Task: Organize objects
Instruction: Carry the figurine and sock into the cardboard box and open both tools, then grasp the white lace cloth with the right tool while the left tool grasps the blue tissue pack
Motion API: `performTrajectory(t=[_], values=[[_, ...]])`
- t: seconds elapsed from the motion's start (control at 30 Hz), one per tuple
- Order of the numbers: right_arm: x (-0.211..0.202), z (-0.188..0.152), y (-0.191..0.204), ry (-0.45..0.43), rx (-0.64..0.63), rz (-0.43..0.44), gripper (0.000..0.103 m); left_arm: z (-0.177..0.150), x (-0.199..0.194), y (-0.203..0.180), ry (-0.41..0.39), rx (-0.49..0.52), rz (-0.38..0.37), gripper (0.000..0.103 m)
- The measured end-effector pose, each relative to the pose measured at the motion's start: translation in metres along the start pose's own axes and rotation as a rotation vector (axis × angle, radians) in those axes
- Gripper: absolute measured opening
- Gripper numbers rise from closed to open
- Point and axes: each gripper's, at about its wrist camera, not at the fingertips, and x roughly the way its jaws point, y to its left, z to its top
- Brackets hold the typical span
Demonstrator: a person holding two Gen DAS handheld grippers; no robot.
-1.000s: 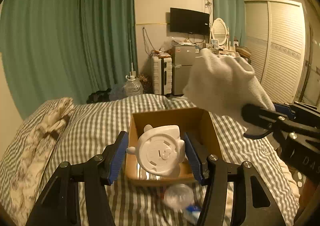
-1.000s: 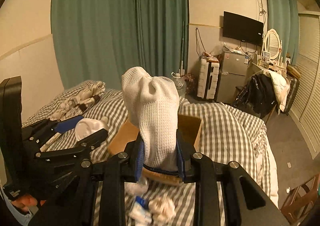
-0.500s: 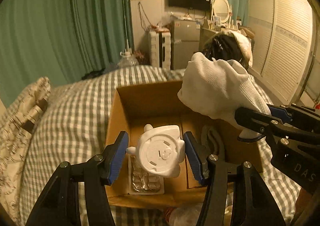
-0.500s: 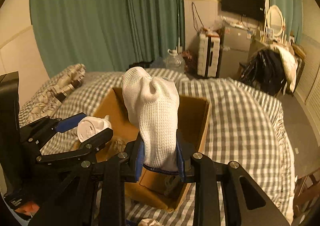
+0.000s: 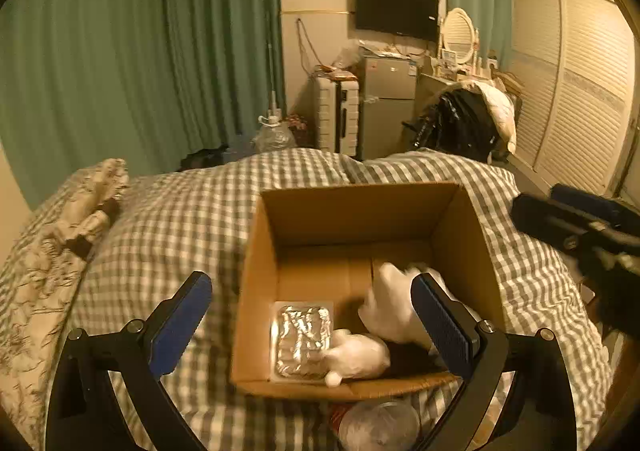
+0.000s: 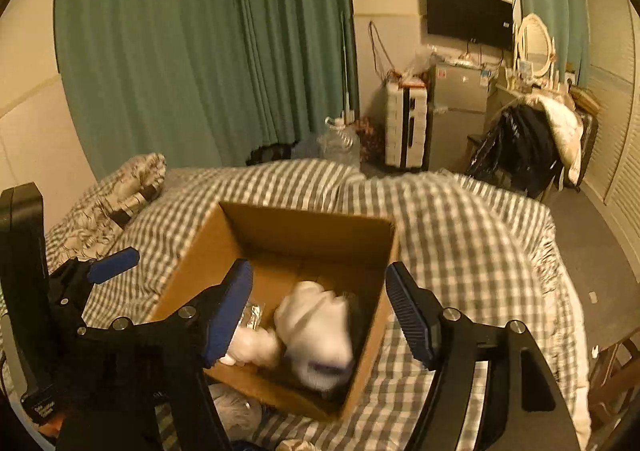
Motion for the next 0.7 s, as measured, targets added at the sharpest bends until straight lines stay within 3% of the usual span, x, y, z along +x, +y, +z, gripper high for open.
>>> performTrajectory(t=[0.27, 0.43, 0.7], values=[[-0.099, 0.014, 0.015, -0.105, -0.07, -0.033, 0.08, 0.015, -0.092, 0.009, -0.1, -0.045, 0.044, 0.103], [-0.16, 0.013, 0.026, -0.151, -0.109, -0.034, 0.081, 0.012, -0.142, 0.009, -0.146, -0.048, 0.095, 0.103], [-0.2, -0.019, 0.034, -0.136, -0.176, -0.025, 0.084, -0.03, -0.164, -0.003, -0.122, -0.072, 0.125, 0.103]])
